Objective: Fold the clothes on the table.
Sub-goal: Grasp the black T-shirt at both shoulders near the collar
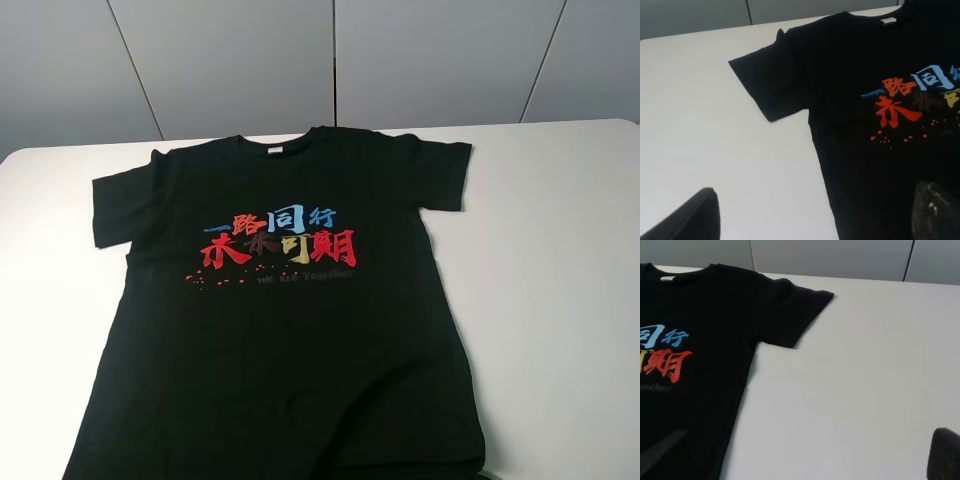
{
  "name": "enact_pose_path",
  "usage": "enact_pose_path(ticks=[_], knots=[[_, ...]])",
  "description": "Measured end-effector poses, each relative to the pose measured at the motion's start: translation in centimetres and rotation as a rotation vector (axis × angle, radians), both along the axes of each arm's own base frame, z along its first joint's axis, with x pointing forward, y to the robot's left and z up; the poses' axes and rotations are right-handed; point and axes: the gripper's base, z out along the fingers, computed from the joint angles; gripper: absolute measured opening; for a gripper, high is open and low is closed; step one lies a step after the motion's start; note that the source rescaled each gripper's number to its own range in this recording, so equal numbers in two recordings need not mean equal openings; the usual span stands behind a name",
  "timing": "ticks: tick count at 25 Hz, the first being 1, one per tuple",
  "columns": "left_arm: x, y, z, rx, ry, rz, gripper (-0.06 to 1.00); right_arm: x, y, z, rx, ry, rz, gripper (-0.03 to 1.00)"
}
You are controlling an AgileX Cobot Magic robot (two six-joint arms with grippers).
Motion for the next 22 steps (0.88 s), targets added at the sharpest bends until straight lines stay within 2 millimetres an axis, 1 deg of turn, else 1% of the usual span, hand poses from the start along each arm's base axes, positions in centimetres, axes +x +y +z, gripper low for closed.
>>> enact_pose_path(ticks=[22], knots=[[0.00,0.00,0.00,0.000,0.000,0.000,1.00,0.00,0.00,0.00,0.000,0.000,0.000,1.00]])
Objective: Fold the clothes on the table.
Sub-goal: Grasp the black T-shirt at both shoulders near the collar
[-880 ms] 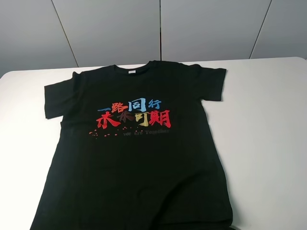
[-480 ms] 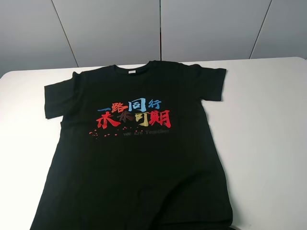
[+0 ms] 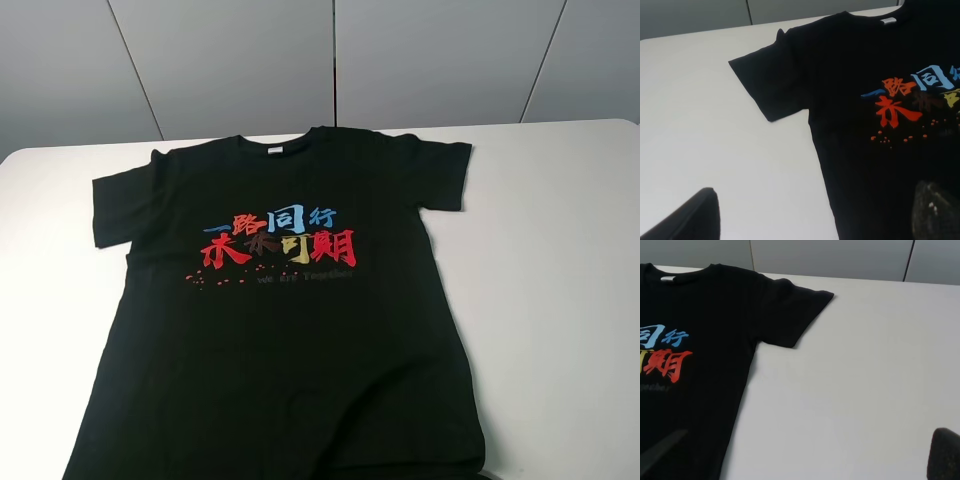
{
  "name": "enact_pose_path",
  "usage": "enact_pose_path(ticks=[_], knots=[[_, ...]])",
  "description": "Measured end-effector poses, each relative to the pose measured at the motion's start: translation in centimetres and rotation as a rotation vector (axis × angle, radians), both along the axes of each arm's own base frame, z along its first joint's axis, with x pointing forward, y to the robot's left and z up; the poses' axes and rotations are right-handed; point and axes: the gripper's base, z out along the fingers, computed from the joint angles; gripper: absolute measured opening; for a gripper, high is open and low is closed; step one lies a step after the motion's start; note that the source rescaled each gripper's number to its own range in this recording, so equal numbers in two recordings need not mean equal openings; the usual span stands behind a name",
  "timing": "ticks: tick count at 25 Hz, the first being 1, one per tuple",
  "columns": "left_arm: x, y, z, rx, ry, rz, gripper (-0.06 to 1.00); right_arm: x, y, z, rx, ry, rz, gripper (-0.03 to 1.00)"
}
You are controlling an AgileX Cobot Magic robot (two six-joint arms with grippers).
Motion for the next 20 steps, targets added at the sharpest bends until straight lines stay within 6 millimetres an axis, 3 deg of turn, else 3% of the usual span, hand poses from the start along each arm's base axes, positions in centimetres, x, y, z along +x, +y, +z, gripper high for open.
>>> enact_pose_path(ticks=[20], knots=[[0.00,-0.01,0.00,-0.002,0.000,-0.001,1.00,0.00,0.00,0.00,0.000,0.000,0.000,1.00]])
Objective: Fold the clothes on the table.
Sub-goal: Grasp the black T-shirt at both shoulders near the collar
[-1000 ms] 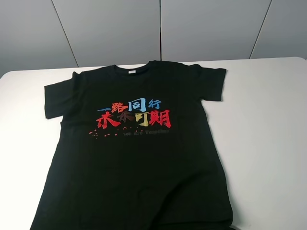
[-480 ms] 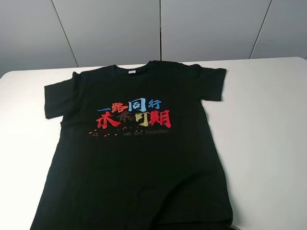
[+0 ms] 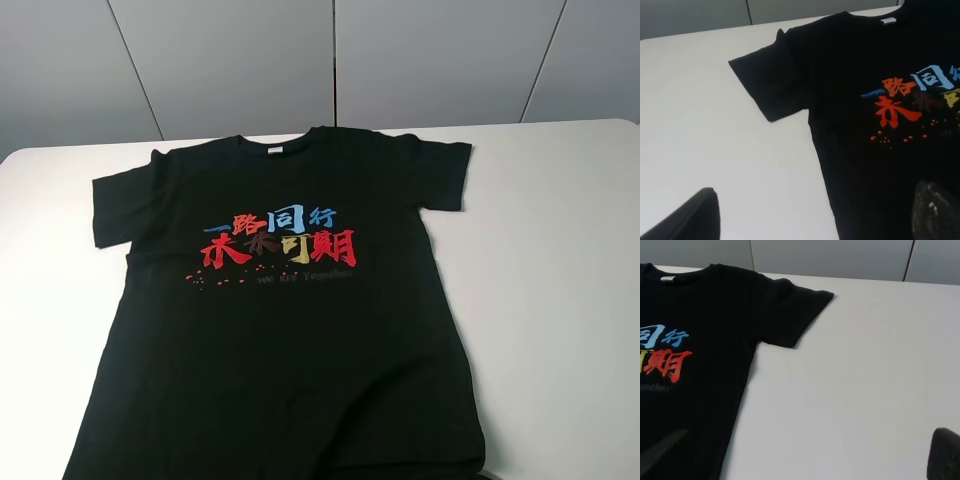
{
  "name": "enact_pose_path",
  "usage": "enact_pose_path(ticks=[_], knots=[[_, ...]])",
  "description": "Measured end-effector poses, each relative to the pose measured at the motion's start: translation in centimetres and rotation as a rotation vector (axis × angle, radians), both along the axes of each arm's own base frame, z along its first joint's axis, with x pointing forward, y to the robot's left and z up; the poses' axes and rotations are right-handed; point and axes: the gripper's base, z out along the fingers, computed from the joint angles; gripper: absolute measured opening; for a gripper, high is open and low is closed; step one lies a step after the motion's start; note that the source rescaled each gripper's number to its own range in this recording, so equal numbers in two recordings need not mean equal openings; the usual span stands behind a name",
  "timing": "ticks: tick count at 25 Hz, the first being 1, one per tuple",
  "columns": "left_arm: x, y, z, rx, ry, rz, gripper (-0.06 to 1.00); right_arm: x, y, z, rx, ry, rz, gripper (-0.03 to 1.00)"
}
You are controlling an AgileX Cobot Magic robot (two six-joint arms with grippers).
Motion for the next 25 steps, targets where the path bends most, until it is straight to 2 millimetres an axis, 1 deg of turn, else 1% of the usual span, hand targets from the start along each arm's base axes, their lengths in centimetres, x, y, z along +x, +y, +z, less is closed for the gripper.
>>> enact_pose_path(ticks=[8,10,11,13,16,17,18,20,21,22,23,25], knots=[[0.0,0.0,0.2,-0.007,-0.002,0.005,1.00,0.0,0.2,0.0,0.020,-0.002,0.013,1.00],[0.5,-0.1,0.7,-0.008,0.038,0.009,1.00,0.2,0.2,0.2,0.017,0.033,0.014,1.00],[1.0,-0.2,1.0,-0.004,0.064,0.010,1.00,0.7,0.3,0.6,0.014,0.069,0.015,1.00],[2.6,-0.4,1.9,0.021,0.139,0.001,1.00,2.0,0.4,1.3,0.008,0.145,0.015,1.00],[5.7,-1.1,3.1,0.076,0.241,-0.045,1.00,4.9,0.6,2.6,-0.005,0.249,0.014,1.00],[6.7,-1.3,3.6,0.088,0.260,-0.065,1.00,6.1,0.7,2.7,-0.009,0.296,0.014,1.00],[8.3,-1.7,3.8,0.094,0.315,-0.080,1.00,7.4,0.8,2.9,-0.018,0.341,0.018,1.00],[10.7,-2.2,4.6,0.095,0.368,-0.103,1.00,9.9,1.0,2.9,-0.036,0.422,0.027,1.00],[12.1,-2.5,4.7,0.102,0.405,-0.116,1.00,11.3,1.1,2.8,-0.044,0.460,0.039,1.00],[13.8,-2.8,4.7,0.118,0.449,-0.132,1.00,12.8,1.3,2.8,-0.049,0.493,0.052,1.00],[15.1,-3.1,4.8,0.130,0.468,-0.145,1.00,14.1,1.5,2.7,-0.049,0.524,0.065,1.00],[17.7,-3.5,4.4,0.159,0.518,-0.170,1.00,16.6,2.0,2.5,-0.036,0.568,0.101,1.00]])
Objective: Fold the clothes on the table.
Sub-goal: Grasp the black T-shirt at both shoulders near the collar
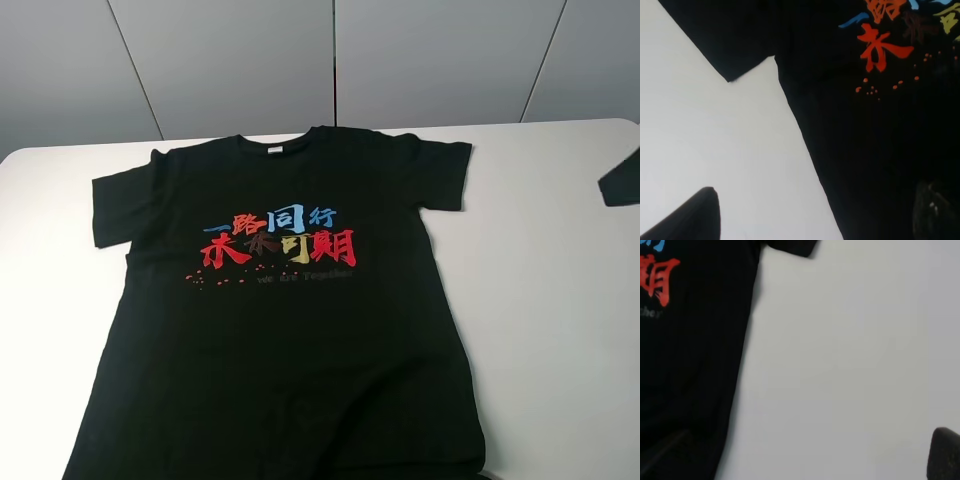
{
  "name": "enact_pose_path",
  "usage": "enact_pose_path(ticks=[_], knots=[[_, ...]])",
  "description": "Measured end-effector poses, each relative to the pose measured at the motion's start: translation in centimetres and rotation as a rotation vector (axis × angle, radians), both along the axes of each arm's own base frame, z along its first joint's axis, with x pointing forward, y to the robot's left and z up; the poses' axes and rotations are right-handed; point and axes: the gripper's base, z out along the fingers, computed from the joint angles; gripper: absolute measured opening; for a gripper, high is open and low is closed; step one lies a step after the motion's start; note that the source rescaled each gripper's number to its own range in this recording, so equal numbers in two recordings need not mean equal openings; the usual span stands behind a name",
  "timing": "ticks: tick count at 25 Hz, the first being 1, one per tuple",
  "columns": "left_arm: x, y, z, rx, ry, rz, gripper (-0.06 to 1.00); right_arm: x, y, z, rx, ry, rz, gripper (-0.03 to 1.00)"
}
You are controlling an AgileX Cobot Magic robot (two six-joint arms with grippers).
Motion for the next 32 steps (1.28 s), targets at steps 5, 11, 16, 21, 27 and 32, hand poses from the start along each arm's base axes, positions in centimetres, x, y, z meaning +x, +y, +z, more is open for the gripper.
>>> enact_pose_path(ticks=[5,11,16,21,27,32], knots=[[5.7,-0.9,-2.5,0.045,0.072,-0.054,1.00,5.9,1.7,-1.6,0.013,0.096,0.103,1.00],[9.2,-3.1,-7.1,0.088,0.180,-0.142,1.00,10.4,5.0,-4.7,-0.024,0.212,0.224,1.00],[11.2,-4.9,-10.1,0.123,0.213,-0.191,1.00,13.1,5.8,-7.8,-0.042,0.304,0.233,1.00],[12.7,-5.0,-12.9,0.189,0.275,-0.214,1.00,14.5,6.0,-11.6,-0.066,0.404,0.232,1.00],[14.0,-5.2,-16.2,0.227,0.342,-0.220,1.00,15.0,6.2,-13.8,-0.068,0.453,0.228,1.00],[15.1,-5.3,-18.7,0.250,0.378,-0.218,1.00,15.1,6.5,-14.0,-0.039,0.457,0.235,1.00]])
